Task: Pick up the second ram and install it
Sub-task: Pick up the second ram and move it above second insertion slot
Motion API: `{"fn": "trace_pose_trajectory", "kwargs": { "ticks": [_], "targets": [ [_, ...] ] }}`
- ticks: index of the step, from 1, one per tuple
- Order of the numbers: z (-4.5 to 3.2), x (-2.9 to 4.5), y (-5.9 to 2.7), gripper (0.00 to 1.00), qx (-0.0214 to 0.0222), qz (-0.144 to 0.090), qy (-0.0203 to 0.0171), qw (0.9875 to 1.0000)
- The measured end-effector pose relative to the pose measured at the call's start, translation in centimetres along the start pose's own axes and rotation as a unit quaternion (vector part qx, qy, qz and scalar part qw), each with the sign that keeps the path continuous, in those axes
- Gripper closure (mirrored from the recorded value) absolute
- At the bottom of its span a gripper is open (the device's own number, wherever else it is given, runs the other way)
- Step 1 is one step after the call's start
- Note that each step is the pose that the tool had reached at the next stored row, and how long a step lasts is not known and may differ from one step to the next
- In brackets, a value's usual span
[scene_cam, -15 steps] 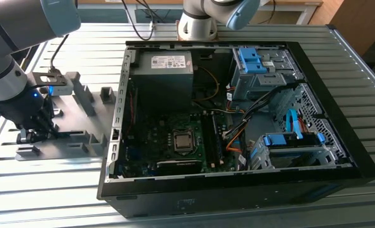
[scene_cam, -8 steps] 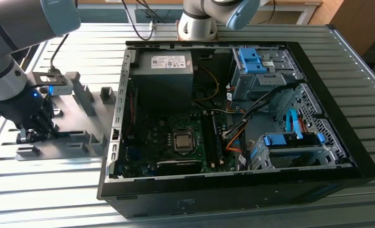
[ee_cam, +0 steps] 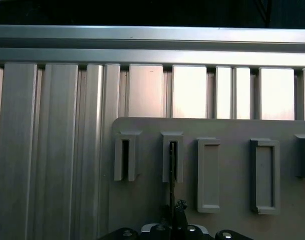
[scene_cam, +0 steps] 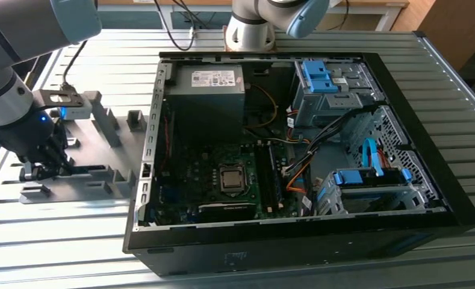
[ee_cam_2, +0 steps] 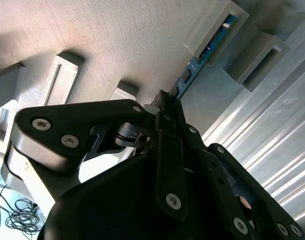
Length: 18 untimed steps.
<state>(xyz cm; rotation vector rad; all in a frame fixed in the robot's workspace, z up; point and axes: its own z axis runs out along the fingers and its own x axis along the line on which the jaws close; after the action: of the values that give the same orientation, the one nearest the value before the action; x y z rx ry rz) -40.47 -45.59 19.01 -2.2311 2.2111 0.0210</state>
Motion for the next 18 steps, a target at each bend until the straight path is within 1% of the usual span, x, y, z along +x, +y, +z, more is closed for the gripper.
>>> {"fn": "trace_pose_trajectory", "kwargs": {
  "ticks": [7,18],
  "targets": [
    [-0.24,0.0,0.01,0.86,-0.0001,0.0,0.0001,1.0],
    [-1.32,-0.01,0.01,0.86,0.0,0.0,0.0,1.0]
  ]
}}
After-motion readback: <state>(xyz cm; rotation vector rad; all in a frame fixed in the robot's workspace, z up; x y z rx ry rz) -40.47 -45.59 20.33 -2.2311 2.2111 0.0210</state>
